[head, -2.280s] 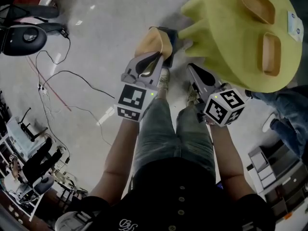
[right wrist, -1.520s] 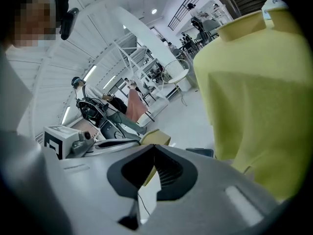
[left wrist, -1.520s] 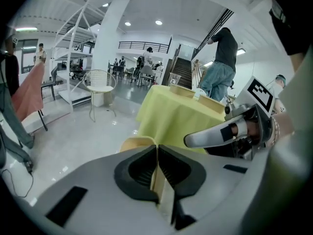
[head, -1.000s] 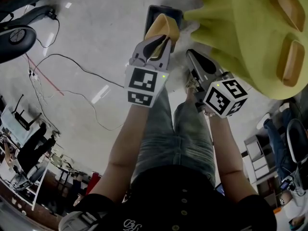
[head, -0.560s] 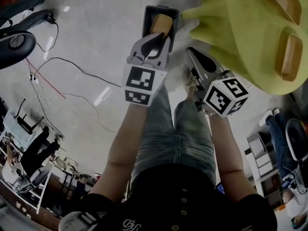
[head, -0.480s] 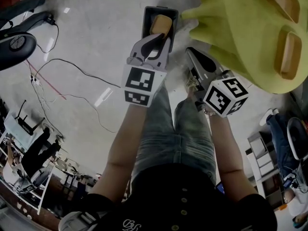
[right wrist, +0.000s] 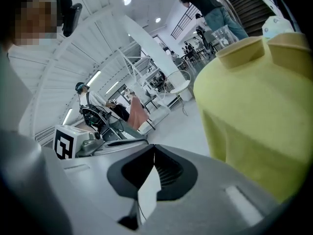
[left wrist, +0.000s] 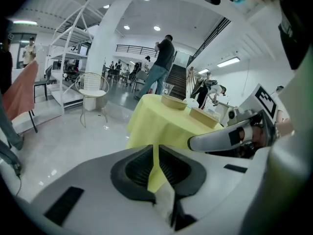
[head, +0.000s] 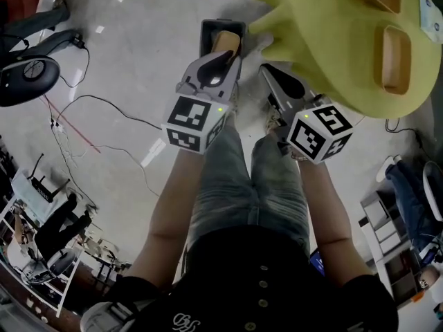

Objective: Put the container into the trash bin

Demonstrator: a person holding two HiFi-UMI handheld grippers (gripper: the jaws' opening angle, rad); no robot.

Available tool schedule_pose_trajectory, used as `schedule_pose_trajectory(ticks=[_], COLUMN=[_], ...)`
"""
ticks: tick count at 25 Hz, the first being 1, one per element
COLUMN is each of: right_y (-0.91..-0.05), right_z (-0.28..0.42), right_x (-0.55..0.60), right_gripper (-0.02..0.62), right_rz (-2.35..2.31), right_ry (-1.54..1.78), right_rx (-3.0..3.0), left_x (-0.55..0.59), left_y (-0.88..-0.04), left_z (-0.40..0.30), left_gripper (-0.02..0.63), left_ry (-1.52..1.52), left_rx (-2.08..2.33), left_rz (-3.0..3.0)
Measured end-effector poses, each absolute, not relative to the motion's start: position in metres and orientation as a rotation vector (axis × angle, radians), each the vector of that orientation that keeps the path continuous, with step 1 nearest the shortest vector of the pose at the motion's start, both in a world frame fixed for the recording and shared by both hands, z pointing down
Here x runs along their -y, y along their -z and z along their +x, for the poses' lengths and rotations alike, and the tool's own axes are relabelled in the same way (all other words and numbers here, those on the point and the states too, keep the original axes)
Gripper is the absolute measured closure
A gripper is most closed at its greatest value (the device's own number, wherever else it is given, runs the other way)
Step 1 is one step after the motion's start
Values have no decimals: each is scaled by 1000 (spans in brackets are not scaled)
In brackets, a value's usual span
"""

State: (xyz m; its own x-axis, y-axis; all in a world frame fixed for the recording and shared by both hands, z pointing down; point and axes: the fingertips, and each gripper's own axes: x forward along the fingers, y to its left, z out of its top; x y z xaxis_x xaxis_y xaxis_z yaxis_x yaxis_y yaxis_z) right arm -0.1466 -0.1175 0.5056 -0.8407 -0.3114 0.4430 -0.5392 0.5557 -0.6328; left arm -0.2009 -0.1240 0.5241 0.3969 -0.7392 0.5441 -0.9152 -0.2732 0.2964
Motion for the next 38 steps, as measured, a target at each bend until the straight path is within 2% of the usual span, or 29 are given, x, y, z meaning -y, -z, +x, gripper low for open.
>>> schedule_pose_trajectory(ticks=[9,15,19,31,38], right_y=[-468,-424,-395,-311,-293], right_z=[-121,-88,-65,-3,30], right_x=[126,128,128,131,115], right_gripper=[591,591,591,591,591], right_rz=[760,821,863,942,931], right_ry=[-1130,-903,-938,-744,-636], right_rx=[2566,2654,2691,2826,2851], left_x=[130,123,117,119,114], left_y=[-467,-436,-409,-338,-315], left_z=[-179,-136,-119,-67,-22], left_gripper=[581,581,583,583,586], left_ry=[-311,-378,-327,-164,-99], left_rx=[1362,1298,1326,1362,1300], left_rz=[2162,2287,2300,2407,2482])
